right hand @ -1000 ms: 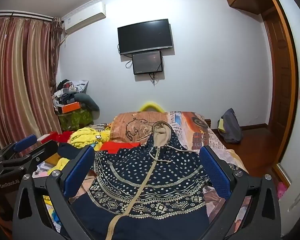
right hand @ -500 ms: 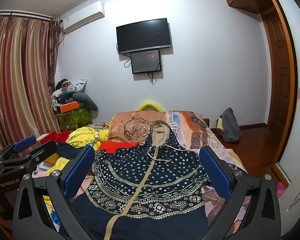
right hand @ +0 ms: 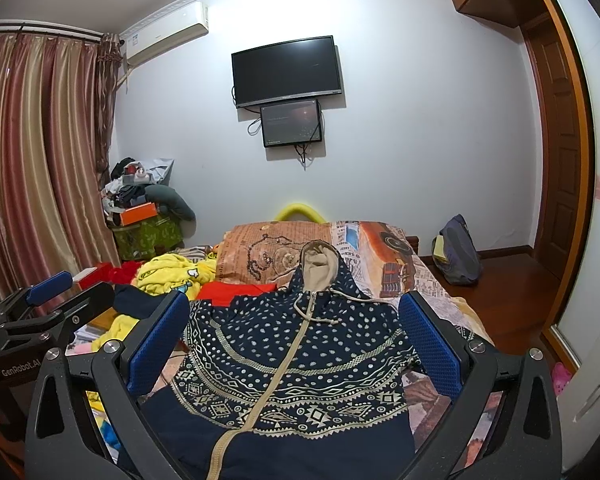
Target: Fold large clothes
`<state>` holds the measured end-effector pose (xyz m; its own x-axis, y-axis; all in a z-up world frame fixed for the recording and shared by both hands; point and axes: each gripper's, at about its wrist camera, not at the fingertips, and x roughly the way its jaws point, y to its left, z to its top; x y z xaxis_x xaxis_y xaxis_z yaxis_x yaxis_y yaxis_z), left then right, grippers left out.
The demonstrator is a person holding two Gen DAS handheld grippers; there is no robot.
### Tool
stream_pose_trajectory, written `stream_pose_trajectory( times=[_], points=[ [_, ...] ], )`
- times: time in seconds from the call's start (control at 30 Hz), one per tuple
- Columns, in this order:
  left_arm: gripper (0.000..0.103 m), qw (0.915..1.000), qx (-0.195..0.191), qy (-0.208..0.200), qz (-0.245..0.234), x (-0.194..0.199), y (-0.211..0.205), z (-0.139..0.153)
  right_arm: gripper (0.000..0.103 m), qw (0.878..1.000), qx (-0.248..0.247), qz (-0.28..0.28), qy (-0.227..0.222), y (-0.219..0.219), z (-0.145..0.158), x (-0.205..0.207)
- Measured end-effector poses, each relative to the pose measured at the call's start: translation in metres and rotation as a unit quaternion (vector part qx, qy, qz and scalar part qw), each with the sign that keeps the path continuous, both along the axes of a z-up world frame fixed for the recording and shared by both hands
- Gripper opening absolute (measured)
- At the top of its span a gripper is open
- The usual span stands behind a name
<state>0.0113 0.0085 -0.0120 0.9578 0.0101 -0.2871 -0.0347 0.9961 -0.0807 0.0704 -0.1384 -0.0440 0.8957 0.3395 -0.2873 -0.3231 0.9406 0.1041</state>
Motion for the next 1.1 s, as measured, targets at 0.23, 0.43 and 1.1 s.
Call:
stream_pose_trajectory(
  times=[0.23,0.43,1.1],
  points=[
    [0.103,1.0000,0.001,-0.001,-0.001,-0.0006,-0.0011,0.0003,0.103,1.000,0.000,0.000,0.001,0.0000,-0.0006,0.0003],
    [0.103,1.0000,0.001,0.000,-0.002,-0.0008,-0.0018,0.0002,0.103,1.000,0.001,-0.001,0.003,0.0000,-0.0017,0.0016],
    [0.103,1.0000,-0.002,0.004,-0.004,-0.0001,-0.0016,-0.0005,0.103,1.000,0.001,-0.002,0.008,0.0010,-0.0049,0.0019]
  ],
)
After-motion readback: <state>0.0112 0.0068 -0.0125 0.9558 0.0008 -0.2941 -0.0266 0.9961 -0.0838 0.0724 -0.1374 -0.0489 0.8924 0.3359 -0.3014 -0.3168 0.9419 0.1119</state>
